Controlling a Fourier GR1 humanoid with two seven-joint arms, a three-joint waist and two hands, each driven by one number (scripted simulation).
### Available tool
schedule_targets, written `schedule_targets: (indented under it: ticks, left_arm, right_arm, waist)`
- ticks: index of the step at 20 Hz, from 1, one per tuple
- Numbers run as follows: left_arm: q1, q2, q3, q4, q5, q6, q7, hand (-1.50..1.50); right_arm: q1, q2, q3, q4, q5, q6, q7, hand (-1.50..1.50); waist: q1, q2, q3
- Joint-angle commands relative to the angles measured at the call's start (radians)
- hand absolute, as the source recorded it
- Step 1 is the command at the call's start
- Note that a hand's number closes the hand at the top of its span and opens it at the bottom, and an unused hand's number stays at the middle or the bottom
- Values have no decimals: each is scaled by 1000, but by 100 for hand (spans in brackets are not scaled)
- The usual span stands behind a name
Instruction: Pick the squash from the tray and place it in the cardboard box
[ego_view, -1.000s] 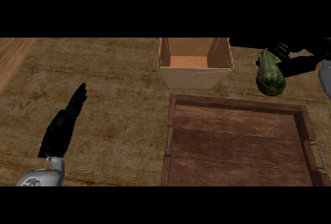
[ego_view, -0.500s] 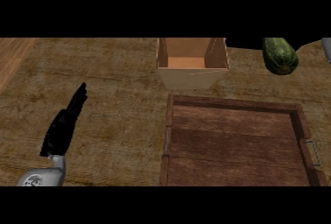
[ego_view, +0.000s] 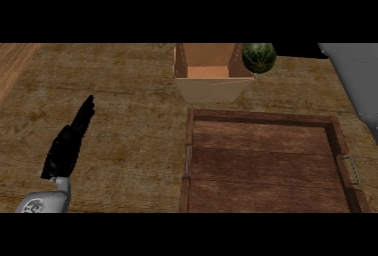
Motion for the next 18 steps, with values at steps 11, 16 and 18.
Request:
schedule_targets:
  ticks: [11,16,18]
  left_arm:
    - [44,-1,7,3,-6,1,-37,0]
    - [51,-9,-16,-45,-19,0,18,0]
    - [-9,-8,18,23,-14,17,-3,0]
  right_arm:
    - [-134,273,129,280,148,-88,-1,150]
    - [-104,344,115,376,156,-148,38,-150]
    - [-77,373,115,381,162,-193,4,-150]
  waist:
    - [-19,-4,-1]
    - [-6,1,0]
    - [-26,0,0]
